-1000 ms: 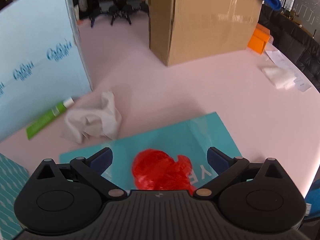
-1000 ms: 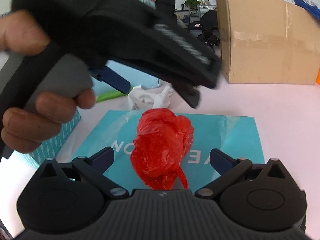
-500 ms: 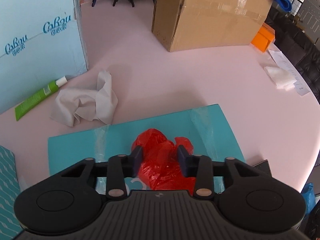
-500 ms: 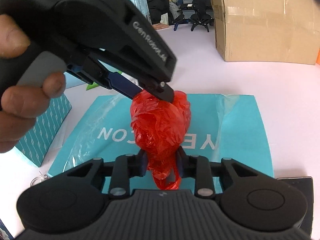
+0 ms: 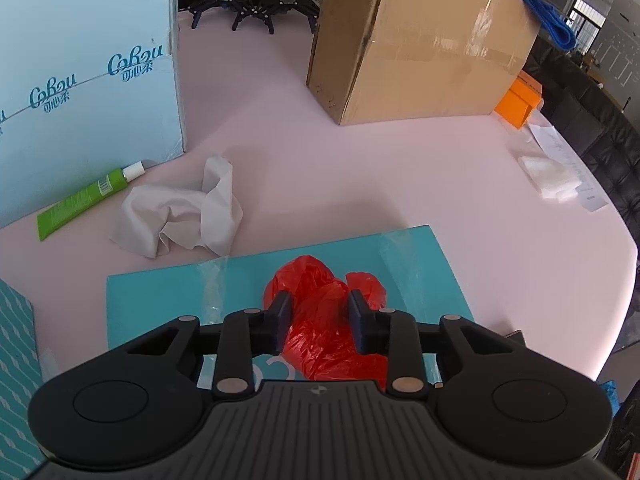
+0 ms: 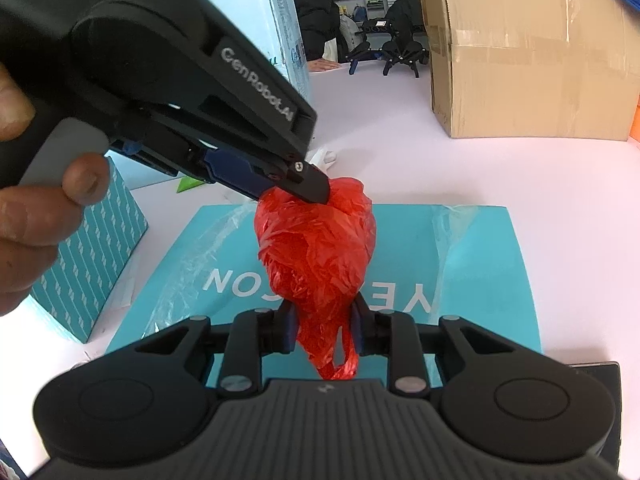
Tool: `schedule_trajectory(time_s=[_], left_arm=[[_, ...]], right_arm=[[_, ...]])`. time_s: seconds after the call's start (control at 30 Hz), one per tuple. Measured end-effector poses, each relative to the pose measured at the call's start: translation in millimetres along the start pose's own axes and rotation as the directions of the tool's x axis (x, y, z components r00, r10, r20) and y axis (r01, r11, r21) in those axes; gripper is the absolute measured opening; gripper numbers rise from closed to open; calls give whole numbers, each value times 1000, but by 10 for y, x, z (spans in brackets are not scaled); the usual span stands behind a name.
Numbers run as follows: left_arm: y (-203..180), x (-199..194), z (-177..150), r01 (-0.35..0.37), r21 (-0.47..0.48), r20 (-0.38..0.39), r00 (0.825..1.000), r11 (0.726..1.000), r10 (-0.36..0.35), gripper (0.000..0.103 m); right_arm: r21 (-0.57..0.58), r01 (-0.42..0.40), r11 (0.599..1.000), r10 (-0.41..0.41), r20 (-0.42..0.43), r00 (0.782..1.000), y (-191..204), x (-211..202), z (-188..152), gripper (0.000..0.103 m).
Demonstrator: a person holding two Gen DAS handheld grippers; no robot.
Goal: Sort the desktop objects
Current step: 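Lift the red plastic bag with the left tool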
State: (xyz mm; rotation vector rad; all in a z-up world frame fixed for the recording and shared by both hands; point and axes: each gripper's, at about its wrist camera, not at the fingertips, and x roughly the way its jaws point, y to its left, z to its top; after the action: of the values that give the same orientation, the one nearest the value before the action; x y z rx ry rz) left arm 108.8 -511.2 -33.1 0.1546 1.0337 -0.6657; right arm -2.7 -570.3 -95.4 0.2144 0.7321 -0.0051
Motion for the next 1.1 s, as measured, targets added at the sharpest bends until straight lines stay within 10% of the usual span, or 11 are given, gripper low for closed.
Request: schedule_trajectory(time_s=[1.1], left_arm=[[514, -707, -261, 39, -179, 159, 987, 983, -10, 22]], right_arm=[[-157, -21, 987, 40, 115, 993, 437, -262, 142, 27]])
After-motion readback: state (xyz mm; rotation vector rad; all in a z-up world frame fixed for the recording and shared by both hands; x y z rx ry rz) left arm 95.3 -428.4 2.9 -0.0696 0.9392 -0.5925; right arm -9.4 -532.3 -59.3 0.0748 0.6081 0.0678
